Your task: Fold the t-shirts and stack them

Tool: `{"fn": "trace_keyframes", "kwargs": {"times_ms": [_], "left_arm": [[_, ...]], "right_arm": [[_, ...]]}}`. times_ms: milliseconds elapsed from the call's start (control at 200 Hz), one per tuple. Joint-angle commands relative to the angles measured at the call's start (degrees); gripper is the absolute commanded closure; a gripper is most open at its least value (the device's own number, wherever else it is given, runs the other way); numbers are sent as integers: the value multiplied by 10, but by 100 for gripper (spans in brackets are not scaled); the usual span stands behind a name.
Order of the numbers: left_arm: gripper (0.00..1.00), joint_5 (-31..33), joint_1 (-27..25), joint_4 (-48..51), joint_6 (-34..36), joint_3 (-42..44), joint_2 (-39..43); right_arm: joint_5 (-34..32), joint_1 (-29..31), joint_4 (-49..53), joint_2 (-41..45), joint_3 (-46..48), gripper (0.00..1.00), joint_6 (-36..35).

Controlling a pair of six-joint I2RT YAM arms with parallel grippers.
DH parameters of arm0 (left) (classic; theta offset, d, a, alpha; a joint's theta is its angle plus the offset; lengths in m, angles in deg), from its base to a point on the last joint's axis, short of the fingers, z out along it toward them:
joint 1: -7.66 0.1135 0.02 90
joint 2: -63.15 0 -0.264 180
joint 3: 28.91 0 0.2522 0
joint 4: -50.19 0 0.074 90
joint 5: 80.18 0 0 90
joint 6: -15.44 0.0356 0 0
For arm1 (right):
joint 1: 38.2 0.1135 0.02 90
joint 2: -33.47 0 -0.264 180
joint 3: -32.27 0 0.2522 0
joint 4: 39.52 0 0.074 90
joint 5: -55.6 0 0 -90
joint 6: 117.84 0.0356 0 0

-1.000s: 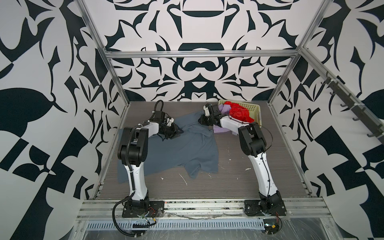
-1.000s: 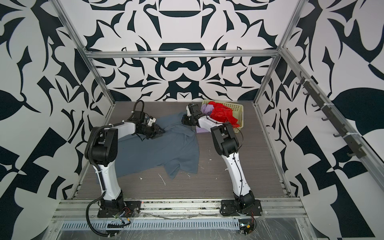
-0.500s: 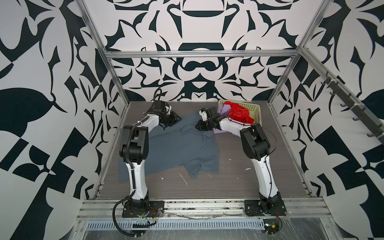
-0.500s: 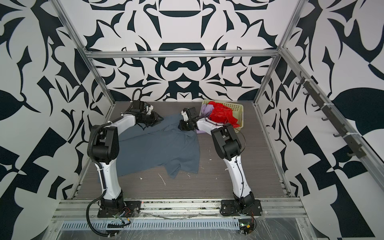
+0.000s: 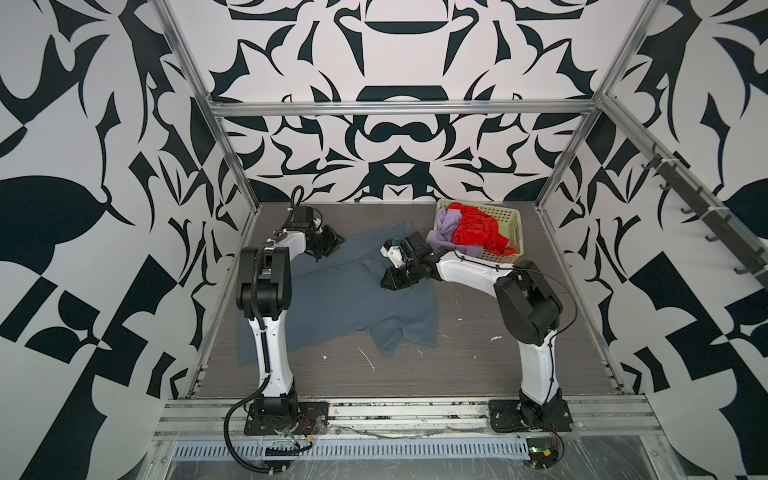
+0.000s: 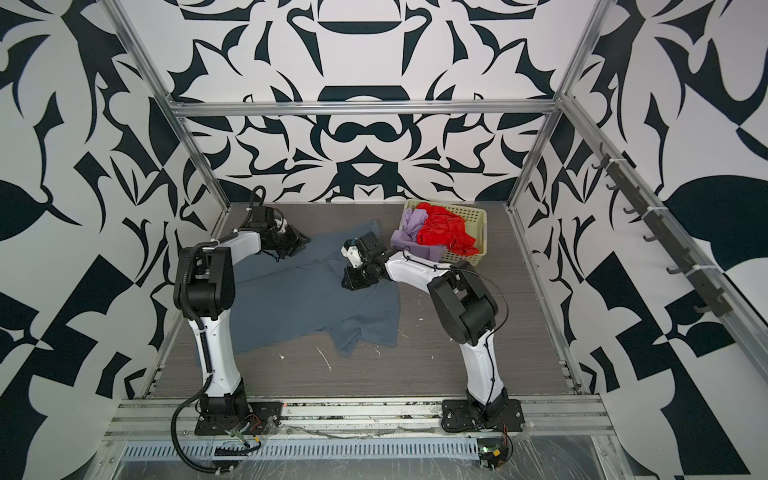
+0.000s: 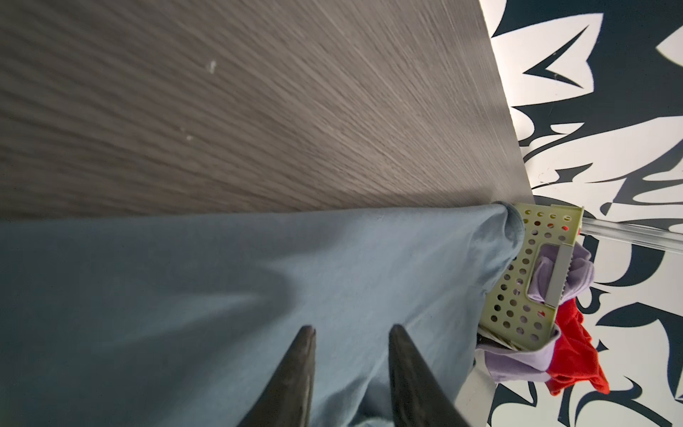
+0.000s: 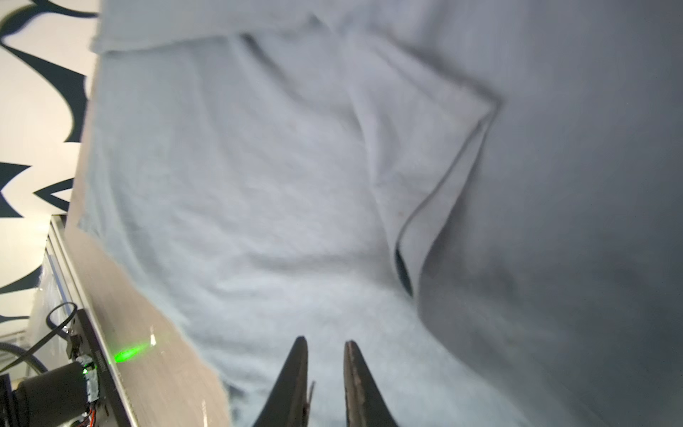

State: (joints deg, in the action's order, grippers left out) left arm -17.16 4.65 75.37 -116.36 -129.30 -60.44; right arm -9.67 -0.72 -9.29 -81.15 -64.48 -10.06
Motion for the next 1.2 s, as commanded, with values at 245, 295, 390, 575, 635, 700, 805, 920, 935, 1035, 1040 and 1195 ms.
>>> {"fn": "trace_keyframes", "kwargs": {"times_ms": [245, 295, 390, 575, 635, 700, 805, 920, 935, 1035, 1040, 1195], "left_arm": [[63, 8, -3, 4, 1, 6, 15], [64, 9, -3, 7, 5, 8, 18], [63, 14, -2, 15, 14, 9, 24], [63, 19, -3, 20, 20, 10, 24], [63, 20, -2, 19, 21, 11, 23], [63, 19, -2, 19, 22, 11, 20], [63, 19, -1, 18, 22, 11, 17], [63, 18, 1, 16, 20, 12, 14], [63, 18, 2, 16, 20, 12, 14], [63, 17, 2, 14, 19, 15, 14], [63, 17, 2, 14, 19, 15, 14], [63, 15, 5, 11, 18, 24, 14]], "right_arm": [[-92, -22, -39, -89, -164, 69, 23], [-86, -26, -49, -109, -172, 66, 39], [-94, -27, -46, -130, -187, 60, 42], [-105, -25, -44, -147, -173, 58, 36], [-104, -23, -51, -148, -163, 57, 31], [-98, -22, -71, -147, -145, 57, 26], [-91, -20, -106, -142, -120, 57, 22], [-90, -15, -109, -152, -124, 60, 15], [-91, -13, -111, -152, -125, 61, 13], [-103, -6, -117, -155, -125, 64, 5], [-104, -5, -118, -155, -125, 64, 5], [-115, 6, -130, -153, -121, 72, -10]]}}
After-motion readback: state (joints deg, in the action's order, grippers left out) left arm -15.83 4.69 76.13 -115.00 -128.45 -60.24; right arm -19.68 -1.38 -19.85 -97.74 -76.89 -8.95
